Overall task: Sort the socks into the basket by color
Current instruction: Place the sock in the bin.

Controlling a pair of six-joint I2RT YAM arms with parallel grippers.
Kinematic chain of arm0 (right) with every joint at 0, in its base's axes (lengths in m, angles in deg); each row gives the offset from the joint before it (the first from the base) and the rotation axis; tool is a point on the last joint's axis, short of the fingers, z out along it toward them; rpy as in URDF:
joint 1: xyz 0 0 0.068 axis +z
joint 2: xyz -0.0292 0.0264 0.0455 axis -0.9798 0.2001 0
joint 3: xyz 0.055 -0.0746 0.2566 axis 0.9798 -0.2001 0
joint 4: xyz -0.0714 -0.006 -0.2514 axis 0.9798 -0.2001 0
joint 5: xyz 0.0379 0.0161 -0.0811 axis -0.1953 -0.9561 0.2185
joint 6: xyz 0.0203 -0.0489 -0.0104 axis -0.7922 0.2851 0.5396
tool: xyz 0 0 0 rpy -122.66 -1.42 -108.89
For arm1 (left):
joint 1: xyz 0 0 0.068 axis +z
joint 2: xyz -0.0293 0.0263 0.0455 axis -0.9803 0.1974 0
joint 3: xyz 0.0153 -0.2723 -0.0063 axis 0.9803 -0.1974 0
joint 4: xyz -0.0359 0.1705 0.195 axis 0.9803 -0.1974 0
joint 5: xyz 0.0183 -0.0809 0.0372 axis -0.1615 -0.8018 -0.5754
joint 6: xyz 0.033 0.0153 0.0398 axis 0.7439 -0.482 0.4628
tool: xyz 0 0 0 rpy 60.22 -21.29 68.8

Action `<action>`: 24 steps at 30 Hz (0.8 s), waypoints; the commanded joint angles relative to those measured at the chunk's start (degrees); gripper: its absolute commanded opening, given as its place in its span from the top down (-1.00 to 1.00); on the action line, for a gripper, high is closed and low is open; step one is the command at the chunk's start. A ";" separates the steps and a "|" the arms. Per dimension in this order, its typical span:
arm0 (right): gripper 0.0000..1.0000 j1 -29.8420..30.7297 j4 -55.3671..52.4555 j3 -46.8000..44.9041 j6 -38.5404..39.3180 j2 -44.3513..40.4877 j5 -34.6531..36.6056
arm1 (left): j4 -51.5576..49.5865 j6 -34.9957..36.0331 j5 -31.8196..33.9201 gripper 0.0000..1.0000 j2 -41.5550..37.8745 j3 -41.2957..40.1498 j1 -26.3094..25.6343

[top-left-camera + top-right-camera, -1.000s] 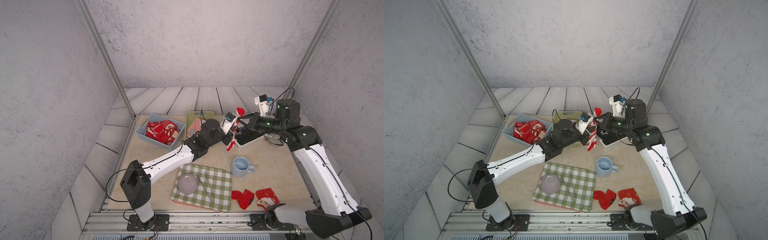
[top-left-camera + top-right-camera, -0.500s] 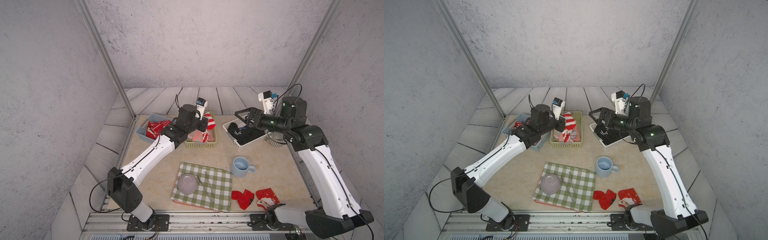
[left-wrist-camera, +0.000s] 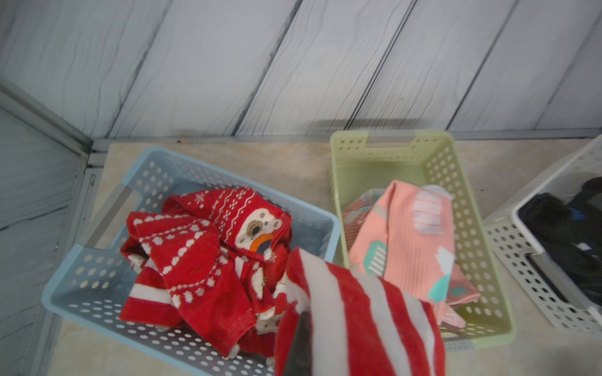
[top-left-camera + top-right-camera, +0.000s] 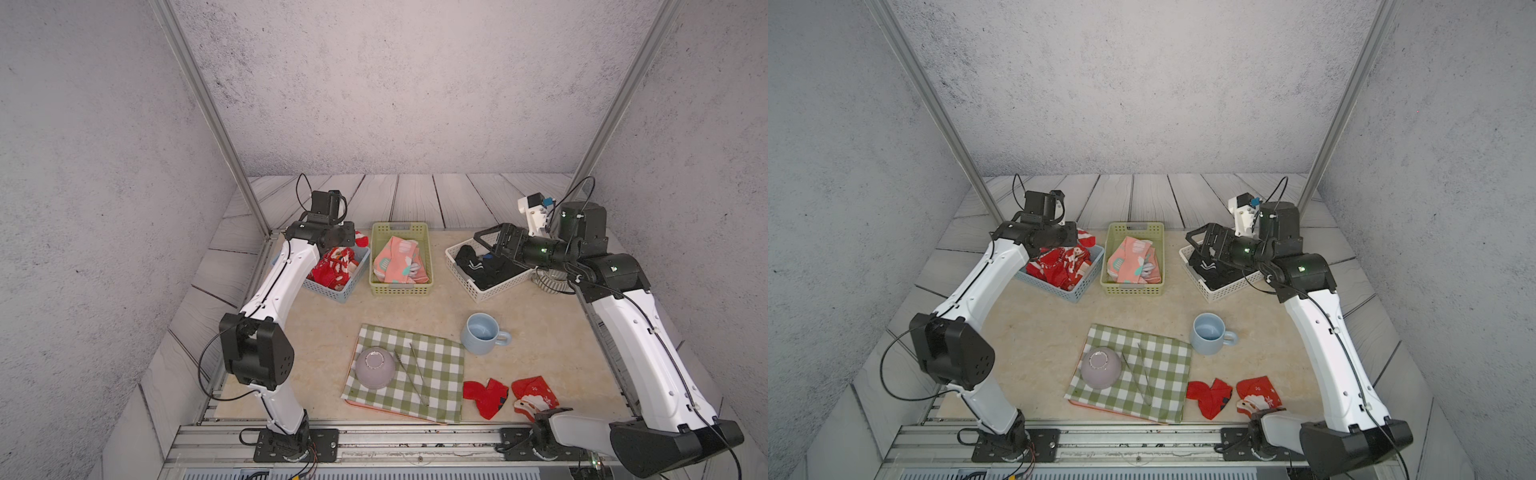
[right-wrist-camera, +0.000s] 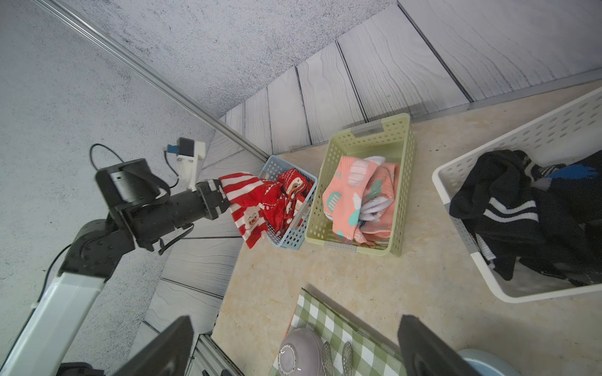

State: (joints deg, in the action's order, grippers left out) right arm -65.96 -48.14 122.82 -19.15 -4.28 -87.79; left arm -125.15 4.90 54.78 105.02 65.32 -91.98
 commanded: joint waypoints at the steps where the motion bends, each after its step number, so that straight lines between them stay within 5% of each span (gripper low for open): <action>1: -0.98 -0.62 -0.78 -1.23 1.80 -1.03 0.53 | -2.05 0.49 2.33 1.00 5.31 1.67 2.24; 18: -0.98 -2.58 -3.73 -4.98 4.21 0.65 -1.24 | -2.44 0.71 6.29 0.98 23.36 7.76 7.56; 22: -0.98 -2.65 -3.84 -5.44 4.47 0.80 -0.56 | -5.31 0.80 3.02 0.75 26.17 10.53 7.65; 24: -0.98 -2.70 -3.82 -5.26 4.56 0.96 -0.55 | -5.96 0.17 1.80 0.44 26.74 10.54 7.65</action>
State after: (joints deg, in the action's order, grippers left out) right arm -68.41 -51.22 117.92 -15.94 -3.69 -87.98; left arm -128.40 4.97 58.43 130.18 74.63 -84.77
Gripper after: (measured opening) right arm 0.990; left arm 0.232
